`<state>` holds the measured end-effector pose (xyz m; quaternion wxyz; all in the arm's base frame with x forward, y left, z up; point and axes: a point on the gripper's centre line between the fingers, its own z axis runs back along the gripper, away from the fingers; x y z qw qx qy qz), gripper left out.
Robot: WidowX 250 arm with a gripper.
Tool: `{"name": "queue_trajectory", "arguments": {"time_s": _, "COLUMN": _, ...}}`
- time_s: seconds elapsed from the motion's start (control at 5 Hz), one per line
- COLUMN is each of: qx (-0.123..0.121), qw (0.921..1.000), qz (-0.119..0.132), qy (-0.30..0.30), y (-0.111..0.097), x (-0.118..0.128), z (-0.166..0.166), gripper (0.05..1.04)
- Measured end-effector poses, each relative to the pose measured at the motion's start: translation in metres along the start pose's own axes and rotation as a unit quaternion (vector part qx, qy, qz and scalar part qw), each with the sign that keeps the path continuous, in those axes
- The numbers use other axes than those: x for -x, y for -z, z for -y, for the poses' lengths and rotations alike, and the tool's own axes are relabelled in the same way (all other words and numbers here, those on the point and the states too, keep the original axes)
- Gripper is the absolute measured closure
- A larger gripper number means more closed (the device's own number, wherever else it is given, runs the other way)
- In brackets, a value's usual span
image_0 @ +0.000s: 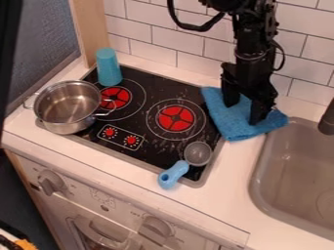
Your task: Move the blue cloth to the upper right of the stove
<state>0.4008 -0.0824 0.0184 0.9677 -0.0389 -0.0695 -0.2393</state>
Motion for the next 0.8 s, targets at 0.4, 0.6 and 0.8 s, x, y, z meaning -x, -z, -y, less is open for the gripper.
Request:
{"name": "queue_trajectory", "arguments": {"time_s": 0.4, "qx": 0.006, "qw": 0.9993, "qz": 0.031, "qy": -0.017, "y": -0.051, "x": 0.0, "z": -0.014, "gripper": 0.084}}
{"name": "queue_trajectory", "arguments": {"time_s": 0.6, "qx": -0.003, "qw": 0.9986, "qz": 0.048, "qy": -0.023, "y": -0.078, "x": 0.004, "z": -0.014, "gripper": 0.084}}
{"name": "queue_trajectory", "arguments": {"time_s": 0.8, "qx": -0.007, "qw": 0.9972, "qz": 0.069, "qy": -0.028, "y": -0.103, "x": 0.013, "z": -0.016, "gripper": 0.084}}
